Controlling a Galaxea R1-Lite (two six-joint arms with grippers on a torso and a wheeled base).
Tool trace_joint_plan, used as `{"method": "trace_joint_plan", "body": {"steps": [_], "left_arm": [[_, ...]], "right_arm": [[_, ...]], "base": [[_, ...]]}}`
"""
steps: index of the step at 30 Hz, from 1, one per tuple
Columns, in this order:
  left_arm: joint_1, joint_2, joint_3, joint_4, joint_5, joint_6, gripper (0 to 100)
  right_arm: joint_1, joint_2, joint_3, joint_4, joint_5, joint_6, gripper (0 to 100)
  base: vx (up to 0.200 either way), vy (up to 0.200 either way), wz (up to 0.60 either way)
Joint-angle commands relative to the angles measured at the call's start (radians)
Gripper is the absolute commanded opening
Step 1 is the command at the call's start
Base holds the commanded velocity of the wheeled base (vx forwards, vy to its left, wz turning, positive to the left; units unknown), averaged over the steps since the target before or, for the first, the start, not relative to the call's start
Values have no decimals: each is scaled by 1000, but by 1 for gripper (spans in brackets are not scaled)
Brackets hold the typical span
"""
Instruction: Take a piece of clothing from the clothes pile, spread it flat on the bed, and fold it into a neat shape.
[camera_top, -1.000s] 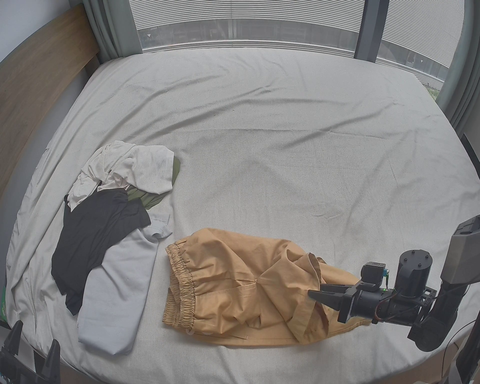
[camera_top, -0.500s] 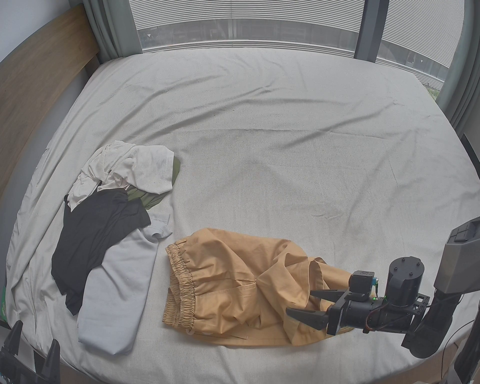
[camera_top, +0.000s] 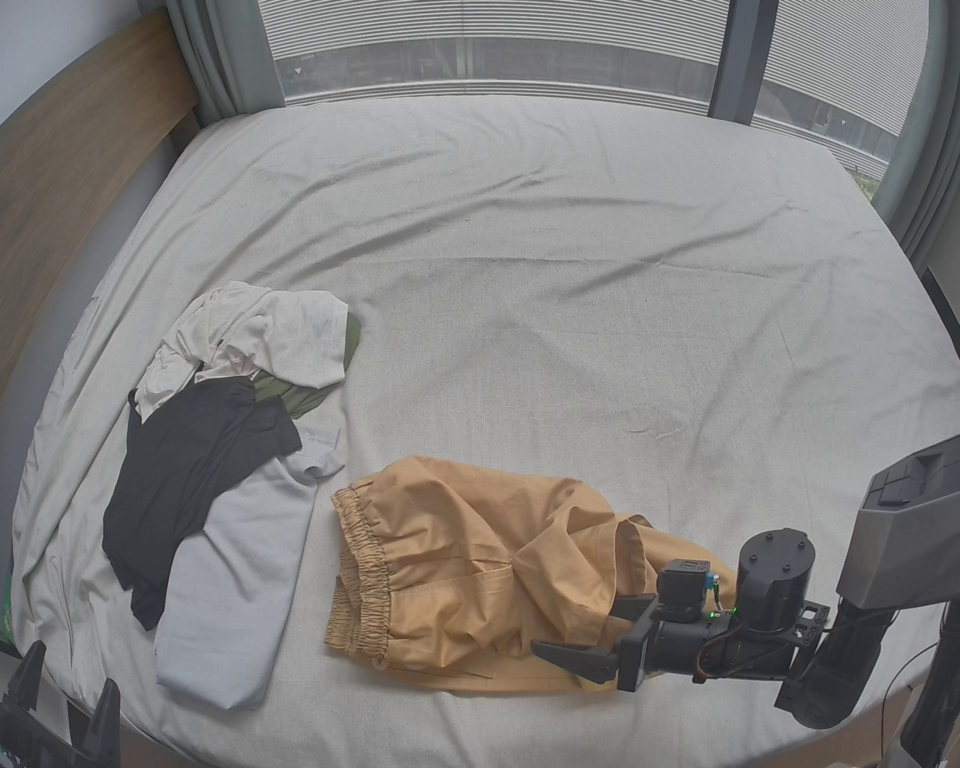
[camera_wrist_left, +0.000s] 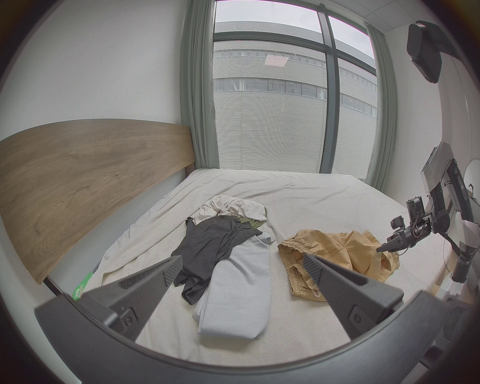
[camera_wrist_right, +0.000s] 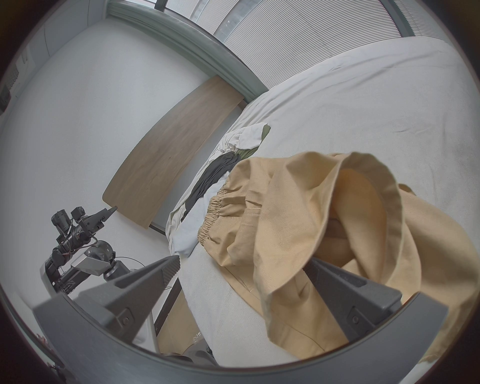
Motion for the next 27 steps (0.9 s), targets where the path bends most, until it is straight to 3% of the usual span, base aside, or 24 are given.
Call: {"method": "trace_joint_plan", "body": {"steps": [1,23,24,27], "left_arm": [[0,-13,18,-1,0,-1,100],[0,-13,18,1,0,-2,100],[0,-13,18,1,1,-2,100],[0,-13,18,-1,1,-2,100]], "right_arm": [[16,38,-26,0,-3,0,100],[38,62,-97,1,-44,-3,100],[38,62,-104,1,-44,-3,0],[40,64,-106,1,-44,-3,0]], "base": [[0,0,0],[0,0,0],[0,0,0],[0,0,0]]}}
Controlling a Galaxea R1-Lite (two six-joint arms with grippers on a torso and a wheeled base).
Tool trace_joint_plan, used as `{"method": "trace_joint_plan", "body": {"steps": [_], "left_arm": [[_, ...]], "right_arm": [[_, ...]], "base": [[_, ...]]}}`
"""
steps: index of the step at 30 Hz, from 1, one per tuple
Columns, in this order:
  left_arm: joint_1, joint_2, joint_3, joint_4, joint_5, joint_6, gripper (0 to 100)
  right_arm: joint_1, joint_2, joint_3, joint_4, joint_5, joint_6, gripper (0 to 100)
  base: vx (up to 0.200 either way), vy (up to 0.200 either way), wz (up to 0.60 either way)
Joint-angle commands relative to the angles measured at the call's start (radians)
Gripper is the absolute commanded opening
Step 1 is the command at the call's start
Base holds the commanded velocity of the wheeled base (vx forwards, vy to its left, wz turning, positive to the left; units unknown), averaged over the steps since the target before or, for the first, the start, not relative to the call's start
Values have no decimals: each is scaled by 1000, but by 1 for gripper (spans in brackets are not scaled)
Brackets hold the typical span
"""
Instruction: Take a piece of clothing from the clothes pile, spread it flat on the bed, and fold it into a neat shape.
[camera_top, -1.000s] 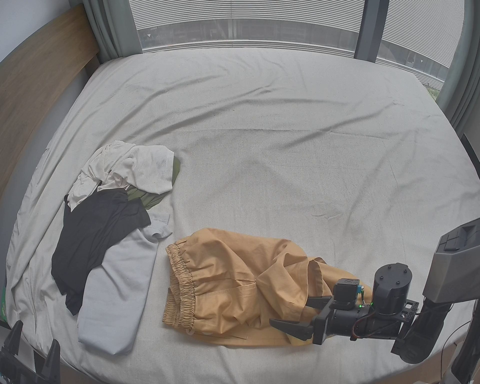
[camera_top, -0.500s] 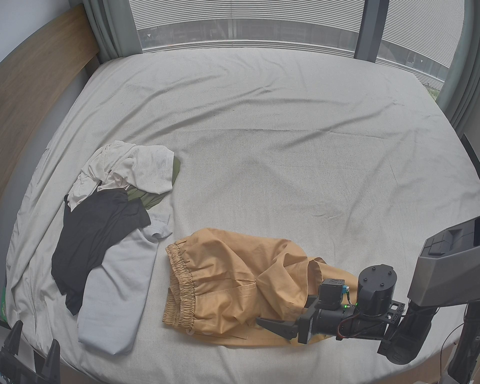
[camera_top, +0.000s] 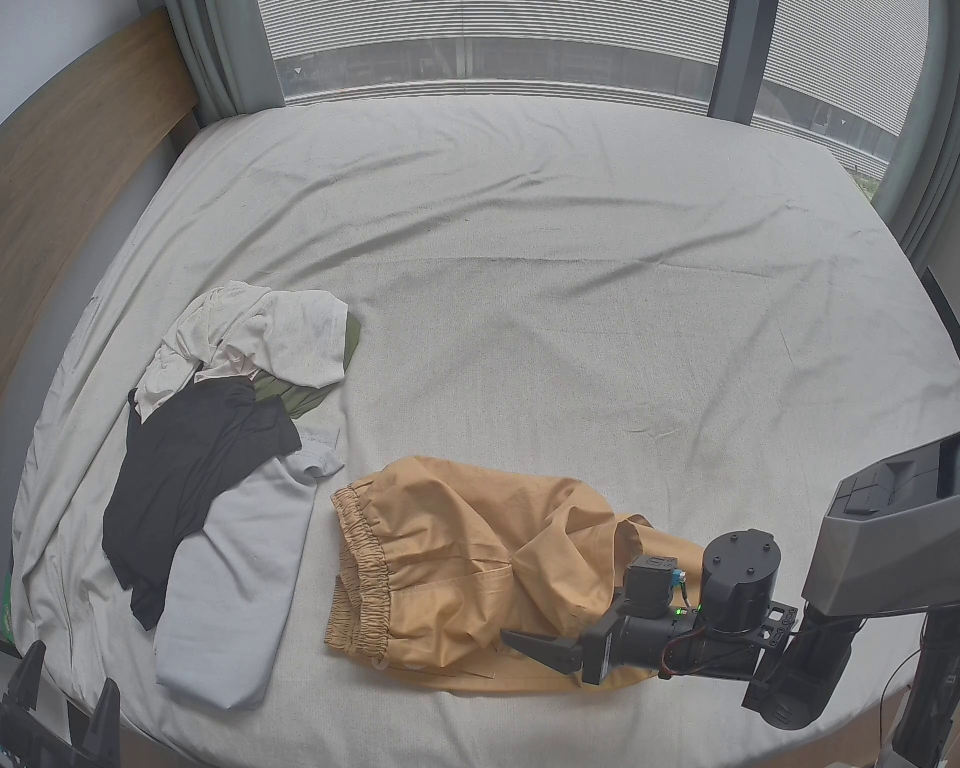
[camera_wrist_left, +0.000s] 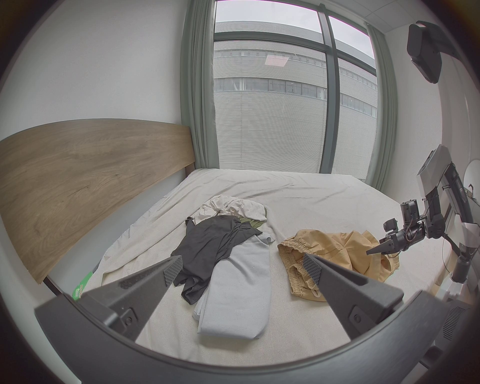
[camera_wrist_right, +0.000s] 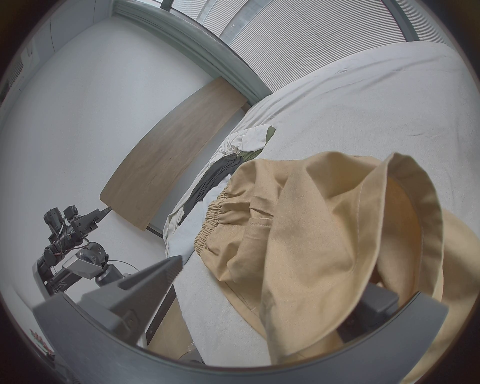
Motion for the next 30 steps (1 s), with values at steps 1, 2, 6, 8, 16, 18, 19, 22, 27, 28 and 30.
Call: {"method": "trace_joint_plan", "body": {"steps": [1,2,6,8,16,18,19,22,27,28,30], "left_arm": [[0,-13,18,-1,1,1,100],[0,-13,18,1,1,0,100],[0,-13,18,-1,-1,0,100],[0,-13,18,1,-1,0,100],[0,-13,18,1,-1,9,100],[0,-13,18,1,-2,10,100],[0,-13,18,4,-16,17,100],[-1,-13,18,2,-33,24,100],[0,-15,18,-1,-64,58,100],[-1,-13,18,-1,-68,64,100],[-1,-13,18,-1,-73,67,100]], "right_arm": [[3,9,-5,0,1,0,0],[3,9,-2,0,1,0,0],[1,9,4,-2,-1,-2,0],[-2,9,7,-2,-1,-2,0],[-22,-17,29,-3,-1,-3,0],[-25,-25,32,-2,1,-3,0],[-28,-57,53,-2,1,1,0],[-45,-94,85,-2,4,3,0],[-89,-152,119,-2,11,4,0],[-97,-161,127,-2,16,6,0],[-111,-178,145,-2,34,6,0]], "base": [[0,0,0],[0,0,0],[0,0,0],[0,0,0],[0,0,0],[0,0,0],[0,0,0],[0,0,0],[0,0,0],[0,0,0],[0,0,0]]}}
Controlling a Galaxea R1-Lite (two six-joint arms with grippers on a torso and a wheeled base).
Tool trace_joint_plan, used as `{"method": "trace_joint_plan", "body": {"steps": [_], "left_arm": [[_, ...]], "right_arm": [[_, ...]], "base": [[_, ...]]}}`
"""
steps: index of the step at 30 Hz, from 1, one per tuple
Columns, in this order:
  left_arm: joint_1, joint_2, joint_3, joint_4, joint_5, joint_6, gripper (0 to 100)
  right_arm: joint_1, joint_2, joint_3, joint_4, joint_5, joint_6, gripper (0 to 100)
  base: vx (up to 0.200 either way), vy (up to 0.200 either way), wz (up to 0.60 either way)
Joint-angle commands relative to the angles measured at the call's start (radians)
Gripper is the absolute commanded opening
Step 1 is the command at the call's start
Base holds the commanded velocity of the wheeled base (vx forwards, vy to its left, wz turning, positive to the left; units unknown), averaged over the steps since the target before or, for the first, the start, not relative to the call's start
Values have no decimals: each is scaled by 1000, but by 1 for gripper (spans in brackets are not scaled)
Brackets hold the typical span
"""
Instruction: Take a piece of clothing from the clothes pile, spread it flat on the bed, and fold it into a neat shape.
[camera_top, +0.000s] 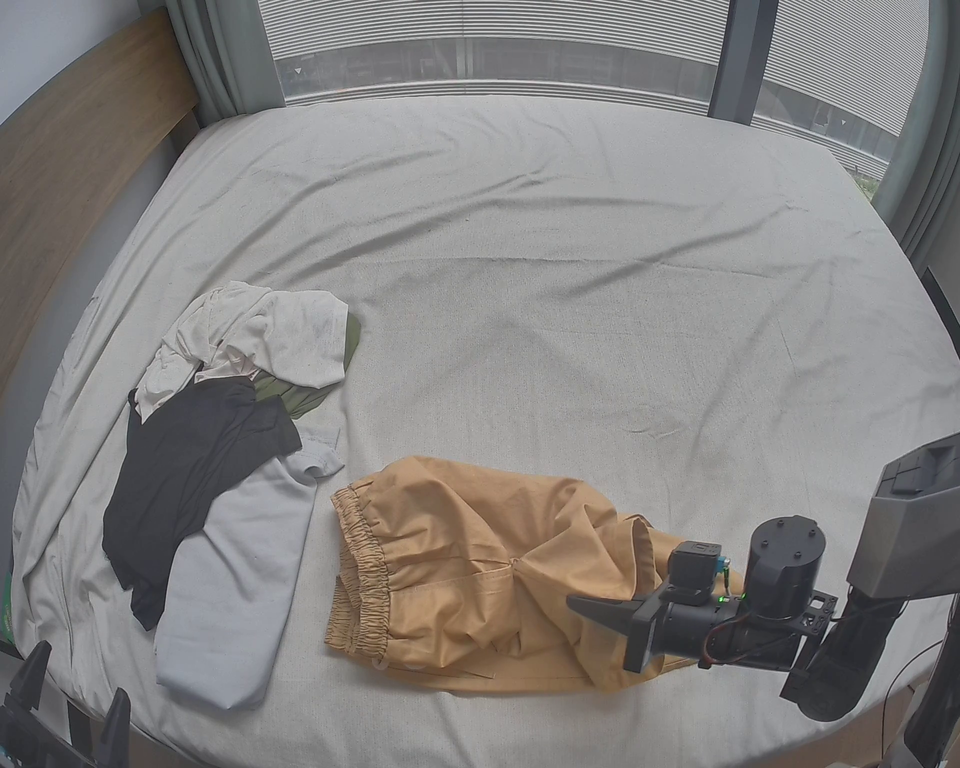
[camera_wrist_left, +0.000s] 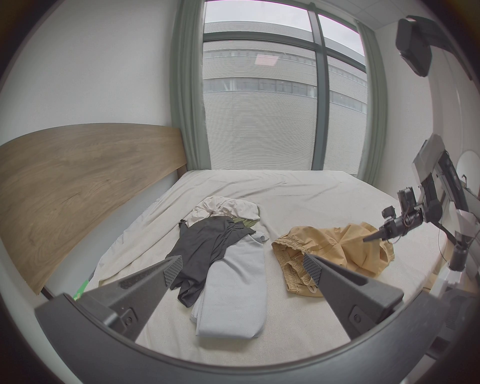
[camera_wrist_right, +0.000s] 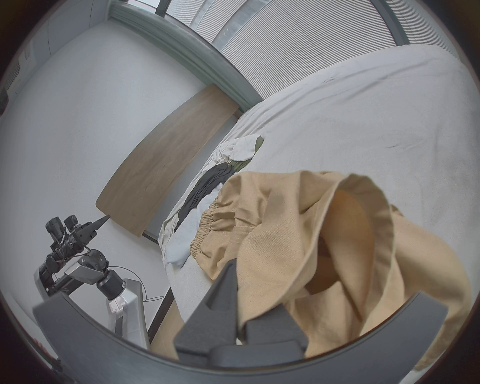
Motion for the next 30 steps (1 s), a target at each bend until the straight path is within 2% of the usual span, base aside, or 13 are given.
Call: {"method": "trace_joint_plan", "body": {"steps": [1,5,9,13,15,16,17,19,20,25,28,30], "left_arm": [[0,-13,18,-1,-6,7,100],[0,-13,18,-1,-7,7,100],[2,-15,18,-4,-7,10,100],[8,-4,-5,-30,-9,-2,100],[13,62,-197,-128,-11,-25,100],[10,200,-404,-170,-15,-36,100],[-1,274,-507,-161,-17,-44,100],[-21,317,-562,-147,-20,-61,100],[-86,369,-582,-121,-40,-142,100],[-207,550,-505,-133,-123,-391,100],[-245,650,-479,-188,-156,-437,100],[-267,702,-446,-250,-190,-434,100]], "right_arm": [[-34,-67,36,-2,24,2,0],[-94,-107,37,0,62,2,0],[-182,-150,24,-2,131,-3,0],[-237,-170,5,0,159,-3,0],[-260,-172,2,0,169,-3,0],[-274,-172,-2,-2,183,-4,0],[-280,-172,-12,0,195,-3,0],[-280,-172,-10,0,202,-3,0],[-277,-172,-4,0,203,-6,0],[-297,-172,8,0,206,-3,0],[-301,-178,8,0,209,-1,0],[-301,-188,13,0,220,0,0]], "base": [[0,0,0],[0,0,0],[0,0,0],[0,0,0],[0,0,0],[0,0,0],[0,0,0],[0,0,0],[0,0,0],[0,0,0],[0,0,0],[0,0,0]]}}
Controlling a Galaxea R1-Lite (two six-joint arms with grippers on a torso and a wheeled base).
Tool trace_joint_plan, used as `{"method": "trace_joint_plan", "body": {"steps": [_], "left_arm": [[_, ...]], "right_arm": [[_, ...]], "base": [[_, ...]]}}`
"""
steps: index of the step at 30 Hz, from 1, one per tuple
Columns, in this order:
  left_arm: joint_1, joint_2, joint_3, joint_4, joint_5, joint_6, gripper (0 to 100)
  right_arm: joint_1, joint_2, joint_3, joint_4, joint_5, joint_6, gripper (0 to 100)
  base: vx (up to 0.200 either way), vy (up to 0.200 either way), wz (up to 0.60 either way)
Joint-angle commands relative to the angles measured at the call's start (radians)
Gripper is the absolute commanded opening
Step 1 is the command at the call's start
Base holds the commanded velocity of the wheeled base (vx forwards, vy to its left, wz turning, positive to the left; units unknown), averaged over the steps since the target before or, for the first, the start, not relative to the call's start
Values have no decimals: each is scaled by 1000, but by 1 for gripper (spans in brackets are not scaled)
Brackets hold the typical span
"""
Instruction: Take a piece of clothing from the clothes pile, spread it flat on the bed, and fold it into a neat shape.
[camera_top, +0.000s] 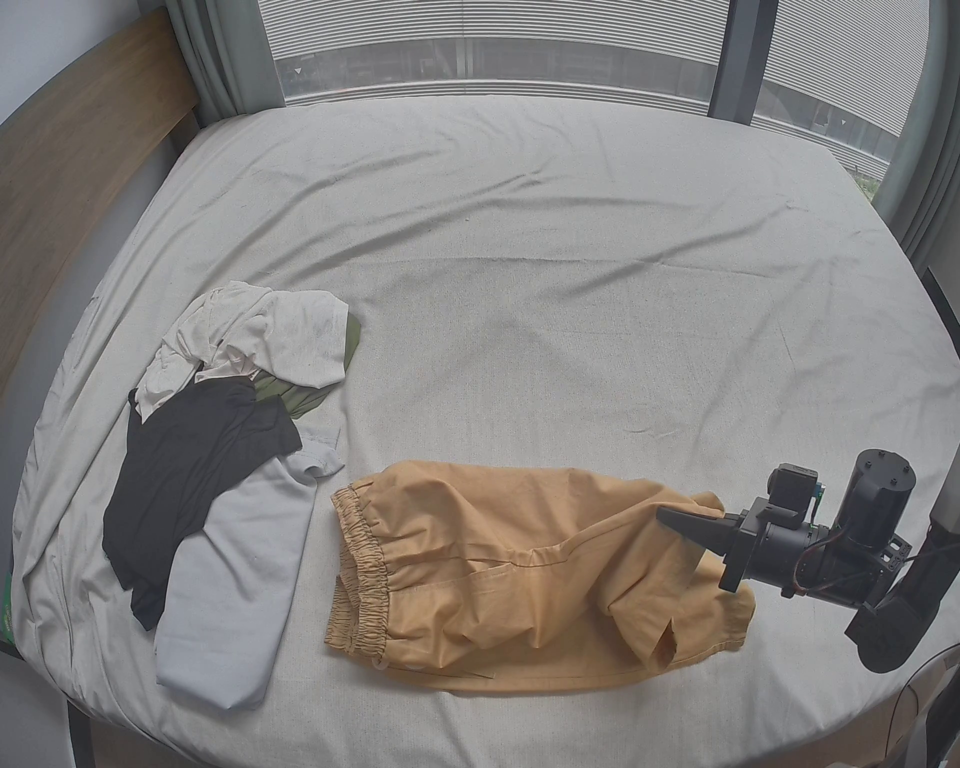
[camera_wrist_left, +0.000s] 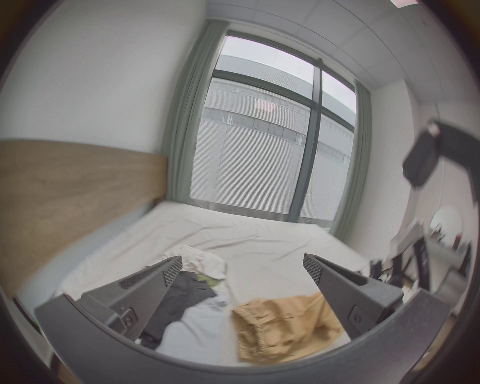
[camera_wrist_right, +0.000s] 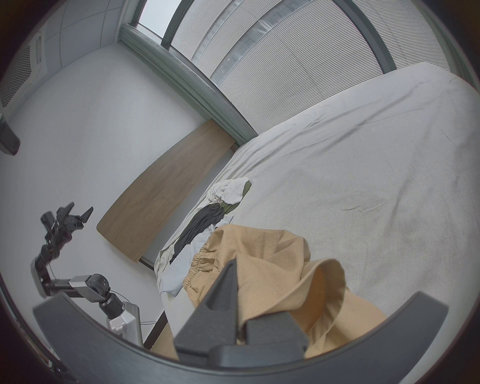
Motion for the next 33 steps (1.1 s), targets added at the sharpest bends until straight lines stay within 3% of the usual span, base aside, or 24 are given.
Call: {"method": "trace_joint_plan", "body": {"steps": [1,9,13,17,24,33], "left_arm": [[-155,380,1,-146,-124,-147,100],[-146,517,15,-196,-293,-149,100],[-97,606,14,-216,-407,-144,100],[-60,666,26,-261,-465,-141,100],[-16,773,60,-351,-479,-132,100],[-25,986,169,-592,-476,-130,100]], "right_arm": [[-29,-23,12,0,35,3,0],[-69,-58,32,0,73,9,0],[-89,-116,32,3,96,61,0],[-89,-125,33,4,96,73,0],[-89,-99,35,1,95,72,0],[-112,-85,24,1,96,73,0]], "base": [[0,0,0],[0,0,0],[0,0,0],[0,0,0],[0,0,0],[0,0,0]]}}
